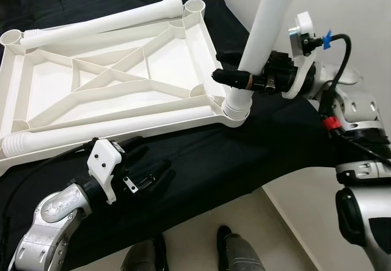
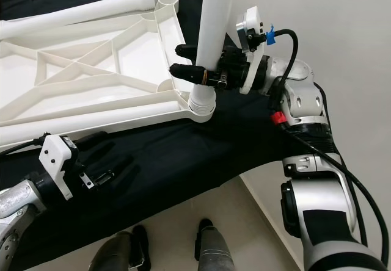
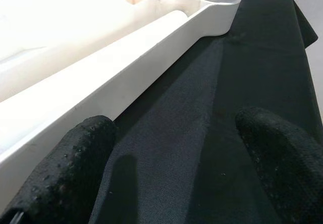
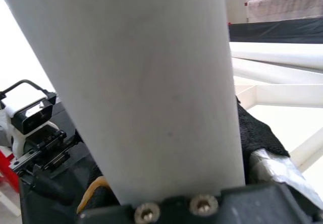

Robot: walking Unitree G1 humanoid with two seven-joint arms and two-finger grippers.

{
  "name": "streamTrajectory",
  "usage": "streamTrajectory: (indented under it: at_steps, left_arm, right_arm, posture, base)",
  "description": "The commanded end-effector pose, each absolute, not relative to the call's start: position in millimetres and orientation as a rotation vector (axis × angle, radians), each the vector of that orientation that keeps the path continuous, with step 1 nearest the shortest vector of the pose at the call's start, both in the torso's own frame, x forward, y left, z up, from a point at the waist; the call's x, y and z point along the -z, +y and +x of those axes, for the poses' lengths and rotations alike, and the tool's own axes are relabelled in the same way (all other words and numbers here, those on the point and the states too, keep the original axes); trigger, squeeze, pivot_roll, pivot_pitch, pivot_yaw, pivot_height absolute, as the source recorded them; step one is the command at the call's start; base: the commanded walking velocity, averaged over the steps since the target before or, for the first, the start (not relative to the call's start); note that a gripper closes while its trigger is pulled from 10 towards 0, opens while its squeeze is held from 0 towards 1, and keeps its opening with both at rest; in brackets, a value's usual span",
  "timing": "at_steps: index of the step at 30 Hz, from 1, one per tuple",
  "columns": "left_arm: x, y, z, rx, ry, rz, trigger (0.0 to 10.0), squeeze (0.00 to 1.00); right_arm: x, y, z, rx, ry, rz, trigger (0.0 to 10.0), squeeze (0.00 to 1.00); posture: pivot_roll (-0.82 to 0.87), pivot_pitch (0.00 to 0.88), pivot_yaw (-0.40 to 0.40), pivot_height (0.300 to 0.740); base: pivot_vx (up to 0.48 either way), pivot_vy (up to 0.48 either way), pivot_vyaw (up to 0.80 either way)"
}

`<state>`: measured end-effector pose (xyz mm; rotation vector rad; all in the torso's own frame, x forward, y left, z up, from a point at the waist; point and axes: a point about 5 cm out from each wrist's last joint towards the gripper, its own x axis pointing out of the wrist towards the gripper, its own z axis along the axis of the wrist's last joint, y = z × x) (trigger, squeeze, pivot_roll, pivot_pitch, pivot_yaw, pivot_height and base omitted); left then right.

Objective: Building children table

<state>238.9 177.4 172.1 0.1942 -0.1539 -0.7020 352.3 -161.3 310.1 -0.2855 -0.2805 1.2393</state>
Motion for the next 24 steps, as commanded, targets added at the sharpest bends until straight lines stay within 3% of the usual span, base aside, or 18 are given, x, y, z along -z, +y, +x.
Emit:
streamTrajectory:
  at_steps: [1, 24]
  left_arm:
    - [-163.5, 175.9, 237.2, 0.711, -0.122, 0.186, 10.0, 0.0]
    - [-163.6, 175.9, 238.2, 0.71, -0.124, 0.189, 10.0, 0.0]
  right_arm:
    - [-288.3, -160.3, 355.3, -1.199, -0.197, -0.28, 10.0, 0.0]
    - [-288.4, -158.8, 354.9, -1.022, -0.2, -0.292, 10.0, 0.0]
  posture:
    - [0.01, 0.366, 0.006, 0.74]
    - [0.01, 0.364, 0.005, 0.74]
  base:
    - [0.0, 0.0, 0.0]
    - [0.0, 0.0, 0.0]
